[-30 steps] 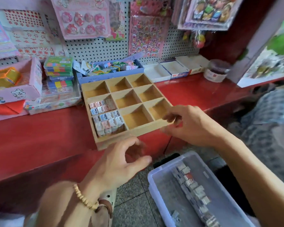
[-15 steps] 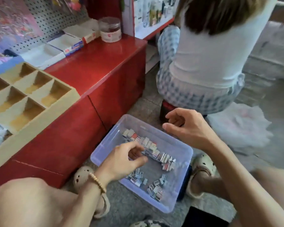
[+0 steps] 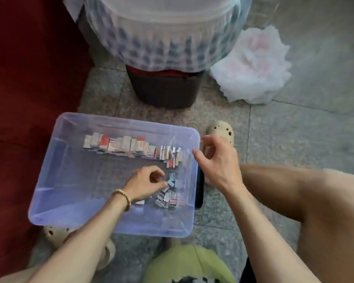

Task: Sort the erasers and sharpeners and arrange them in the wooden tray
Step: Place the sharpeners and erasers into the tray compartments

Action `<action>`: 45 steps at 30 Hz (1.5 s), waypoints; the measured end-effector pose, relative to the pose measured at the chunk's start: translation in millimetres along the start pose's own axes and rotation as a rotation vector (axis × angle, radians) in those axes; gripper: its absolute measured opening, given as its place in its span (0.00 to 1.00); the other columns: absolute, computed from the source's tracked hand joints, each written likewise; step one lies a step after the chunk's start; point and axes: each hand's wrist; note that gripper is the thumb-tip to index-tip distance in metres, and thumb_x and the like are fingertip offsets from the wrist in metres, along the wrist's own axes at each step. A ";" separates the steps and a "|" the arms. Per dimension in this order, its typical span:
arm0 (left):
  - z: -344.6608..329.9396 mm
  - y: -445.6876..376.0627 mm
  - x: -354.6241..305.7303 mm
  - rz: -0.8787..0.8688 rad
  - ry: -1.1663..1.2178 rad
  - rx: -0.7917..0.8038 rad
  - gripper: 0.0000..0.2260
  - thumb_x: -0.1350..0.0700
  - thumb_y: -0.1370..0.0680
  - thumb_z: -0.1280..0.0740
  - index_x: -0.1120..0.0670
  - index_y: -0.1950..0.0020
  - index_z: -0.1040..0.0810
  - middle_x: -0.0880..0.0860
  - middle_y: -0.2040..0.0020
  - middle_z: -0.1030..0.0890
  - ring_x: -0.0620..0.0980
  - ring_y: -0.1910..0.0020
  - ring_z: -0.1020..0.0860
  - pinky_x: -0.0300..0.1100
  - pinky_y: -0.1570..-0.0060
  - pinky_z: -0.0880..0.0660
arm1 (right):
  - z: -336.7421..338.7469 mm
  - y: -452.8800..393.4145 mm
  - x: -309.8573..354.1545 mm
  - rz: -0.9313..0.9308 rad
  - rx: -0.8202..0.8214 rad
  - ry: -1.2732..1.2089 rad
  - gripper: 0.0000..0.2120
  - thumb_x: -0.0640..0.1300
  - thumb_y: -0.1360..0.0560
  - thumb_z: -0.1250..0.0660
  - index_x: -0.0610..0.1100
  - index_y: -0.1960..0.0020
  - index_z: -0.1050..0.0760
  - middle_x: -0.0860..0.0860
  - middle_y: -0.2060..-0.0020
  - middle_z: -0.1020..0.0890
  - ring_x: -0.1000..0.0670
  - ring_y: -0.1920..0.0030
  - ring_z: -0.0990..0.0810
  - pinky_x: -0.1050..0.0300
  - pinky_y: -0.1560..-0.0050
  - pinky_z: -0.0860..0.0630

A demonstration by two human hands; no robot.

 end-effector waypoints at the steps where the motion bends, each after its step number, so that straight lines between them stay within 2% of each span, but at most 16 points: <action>1: -7.7 -11.6 5.5 0.008 -0.008 0.028 0.09 0.57 0.28 0.24 0.50 0.53 0.21 0.51 0.55 0.17 0.51 0.52 0.19 0.46 0.47 0.22 | -12.1 1.7 -5.2 -0.020 -0.041 -0.011 0.18 0.49 0.26 0.28 0.44 0.38 0.23 0.49 0.47 0.21 0.51 0.48 0.23 0.62 0.48 0.31; 6: -38.1 -62.9 43.2 0.043 -0.156 0.215 0.14 0.50 0.28 0.25 0.50 0.45 0.21 0.48 0.49 0.18 0.49 0.48 0.20 0.45 0.44 0.23 | -67.9 18.5 -34.7 -0.114 -0.132 -0.054 0.23 0.49 0.27 0.28 0.44 0.34 0.27 0.46 0.42 0.24 0.47 0.40 0.27 0.55 0.40 0.29; 9: -45.0 -85.3 63.3 0.060 -0.165 0.242 0.19 0.49 0.29 0.24 0.50 0.41 0.23 0.47 0.44 0.21 0.48 0.44 0.22 0.43 0.42 0.26 | -89.8 34.0 -51.4 -0.131 -0.154 -0.022 0.24 0.47 0.29 0.28 0.44 0.34 0.27 0.48 0.45 0.25 0.48 0.43 0.27 0.52 0.43 0.27; 13: -60.1 -106.2 80.3 0.025 -0.150 0.290 0.38 0.52 0.31 0.22 0.50 0.25 0.35 0.48 0.34 0.32 0.48 0.37 0.28 0.42 0.37 0.30 | -104.5 41.0 -57.4 -0.119 -0.240 -0.018 0.25 0.45 0.32 0.29 0.41 0.36 0.26 0.47 0.48 0.24 0.47 0.46 0.27 0.55 0.45 0.29; 15: -76.6 -108.3 86.4 -0.004 -0.141 0.376 0.43 0.54 0.32 0.21 0.49 0.23 0.39 0.48 0.33 0.33 0.48 0.37 0.28 0.42 0.35 0.29 | -106.3 40.0 -58.3 -0.113 -0.250 -0.011 0.24 0.45 0.32 0.29 0.42 0.37 0.26 0.48 0.49 0.24 0.47 0.48 0.27 0.55 0.47 0.29; 18: -99.1 -105.8 96.8 -0.077 -0.252 0.457 0.44 0.48 0.36 0.21 0.48 0.24 0.39 0.50 0.30 0.31 0.51 0.35 0.28 0.48 0.35 0.27 | -107.5 40.1 -59.1 -0.107 -0.267 -0.023 0.23 0.44 0.33 0.29 0.42 0.38 0.25 0.48 0.51 0.24 0.48 0.50 0.27 0.52 0.48 0.28; 21: -102.2 -101.8 100.0 -0.116 -0.356 0.465 0.40 0.48 0.33 0.23 0.51 0.25 0.36 0.52 0.31 0.30 0.53 0.36 0.28 0.44 0.38 0.28 | -108.8 40.1 -60.3 -0.101 -0.284 -0.031 0.22 0.43 0.33 0.29 0.42 0.39 0.25 0.48 0.51 0.23 0.47 0.50 0.27 0.52 0.48 0.27; 23: -100.0 -97.3 99.1 -0.169 -0.441 0.514 0.27 0.48 0.31 0.26 0.52 0.34 0.27 0.51 0.39 0.25 0.53 0.43 0.24 0.42 0.48 0.27 | -109.7 40.0 -61.0 -0.102 -0.292 -0.027 0.22 0.42 0.33 0.29 0.42 0.39 0.25 0.49 0.52 0.23 0.48 0.51 0.27 0.53 0.49 0.28; 25: -98.2 -91.1 98.7 -0.194 -0.517 0.575 0.21 0.46 0.30 0.28 0.50 0.39 0.22 0.49 0.42 0.25 0.49 0.49 0.25 0.41 0.52 0.28 | -109.8 40.4 -60.5 -0.102 -0.291 -0.027 0.22 0.42 0.32 0.29 0.42 0.39 0.25 0.49 0.52 0.23 0.49 0.51 0.27 0.56 0.49 0.29; 28: -95.3 -90.1 97.4 -0.186 -0.536 0.594 0.20 0.49 0.29 0.28 0.47 0.37 0.22 0.47 0.44 0.26 0.46 0.51 0.29 0.39 0.53 0.32 | -110.9 41.7 -59.4 -0.100 -0.286 -0.012 0.22 0.42 0.32 0.29 0.42 0.39 0.25 0.50 0.52 0.23 0.49 0.51 0.27 0.57 0.49 0.29; 33: -95.1 -92.0 102.7 -0.173 -0.558 0.603 0.18 0.51 0.30 0.28 0.46 0.40 0.22 0.47 0.50 0.21 0.50 0.51 0.23 0.40 0.57 0.30 | -110.9 42.1 -59.7 -0.104 -0.276 -0.002 0.21 0.43 0.32 0.30 0.42 0.39 0.25 0.50 0.52 0.22 0.49 0.52 0.27 0.57 0.49 0.29; 36: -94.1 -88.6 105.2 -0.164 -0.561 0.627 0.19 0.49 0.27 0.30 0.47 0.37 0.27 0.48 0.49 0.22 0.51 0.52 0.25 0.42 0.56 0.31 | -110.9 41.8 -59.7 -0.103 -0.273 0.007 0.21 0.44 0.32 0.30 0.42 0.40 0.25 0.50 0.52 0.22 0.49 0.52 0.27 0.58 0.50 0.30; 39: -92.3 -88.3 104.8 -0.147 -0.598 0.672 0.13 0.44 0.25 0.33 0.47 0.44 0.28 0.47 0.53 0.23 0.51 0.54 0.26 0.43 0.57 0.32 | -111.0 41.8 -59.7 -0.102 -0.274 0.009 0.21 0.44 0.32 0.30 0.41 0.40 0.25 0.49 0.52 0.22 0.49 0.51 0.27 0.60 0.49 0.31; 42: -97.8 -89.5 106.1 -0.159 -0.628 0.717 0.13 0.40 0.23 0.35 0.46 0.45 0.26 0.47 0.49 0.20 0.50 0.52 0.24 0.43 0.54 0.29 | -111.0 42.1 -59.2 -0.103 -0.269 0.014 0.21 0.44 0.31 0.30 0.41 0.39 0.25 0.50 0.52 0.22 0.49 0.51 0.27 0.58 0.49 0.31; 45: -101.4 -89.3 107.5 -0.169 -0.622 0.717 0.13 0.40 0.22 0.36 0.47 0.45 0.25 0.48 0.50 0.20 0.52 0.52 0.22 0.46 0.51 0.25 | -111.0 41.5 -58.8 -0.104 -0.264 0.018 0.21 0.44 0.31 0.30 0.42 0.40 0.25 0.50 0.52 0.22 0.49 0.51 0.27 0.57 0.49 0.30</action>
Point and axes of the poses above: each hand's wrist, its own y-axis away from the middle knuckle, its own z-axis out of the back of the hand, x = y × z
